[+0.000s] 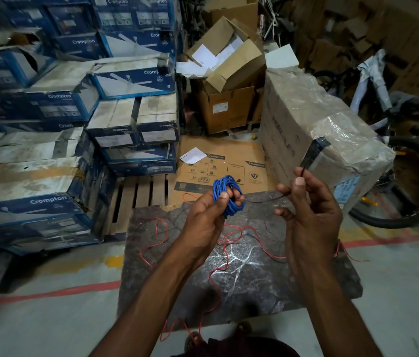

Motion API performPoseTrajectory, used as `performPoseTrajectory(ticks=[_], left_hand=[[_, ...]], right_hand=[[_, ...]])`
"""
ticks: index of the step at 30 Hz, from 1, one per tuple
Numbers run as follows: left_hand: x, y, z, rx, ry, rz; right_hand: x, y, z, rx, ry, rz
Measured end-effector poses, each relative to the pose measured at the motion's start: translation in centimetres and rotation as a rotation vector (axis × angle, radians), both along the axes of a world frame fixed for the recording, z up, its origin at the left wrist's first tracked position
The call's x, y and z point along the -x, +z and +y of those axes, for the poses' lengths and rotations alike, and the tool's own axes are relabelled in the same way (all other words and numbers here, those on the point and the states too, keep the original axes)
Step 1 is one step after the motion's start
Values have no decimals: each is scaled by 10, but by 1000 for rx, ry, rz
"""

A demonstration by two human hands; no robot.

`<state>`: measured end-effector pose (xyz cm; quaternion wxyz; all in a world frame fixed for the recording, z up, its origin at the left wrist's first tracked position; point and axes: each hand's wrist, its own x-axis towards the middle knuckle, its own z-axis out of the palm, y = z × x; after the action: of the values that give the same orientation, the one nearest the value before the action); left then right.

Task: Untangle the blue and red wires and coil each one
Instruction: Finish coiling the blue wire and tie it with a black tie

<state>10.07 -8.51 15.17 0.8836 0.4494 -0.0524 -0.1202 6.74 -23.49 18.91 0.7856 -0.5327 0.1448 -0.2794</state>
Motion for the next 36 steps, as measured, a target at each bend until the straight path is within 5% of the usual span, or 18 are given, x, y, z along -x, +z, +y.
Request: performPoseTrajectory(ticks=[11,17,21,30,36], left_hand=[[3,4,5,-50,-124,-49],[1,8,10,-43,-147,-67],[-2,14,13,-25,-204,-95],[-8,30,10,-84,-293,-206],[-10,42,10,-186,-373,-291]], right_hand=[[8,13,-15,73,60,-46],[21,39,-49,521,99,52],[28,53,-63,610,234,155],[36,49,-47,167,571,458],[19,54,-42,100,674,496]])
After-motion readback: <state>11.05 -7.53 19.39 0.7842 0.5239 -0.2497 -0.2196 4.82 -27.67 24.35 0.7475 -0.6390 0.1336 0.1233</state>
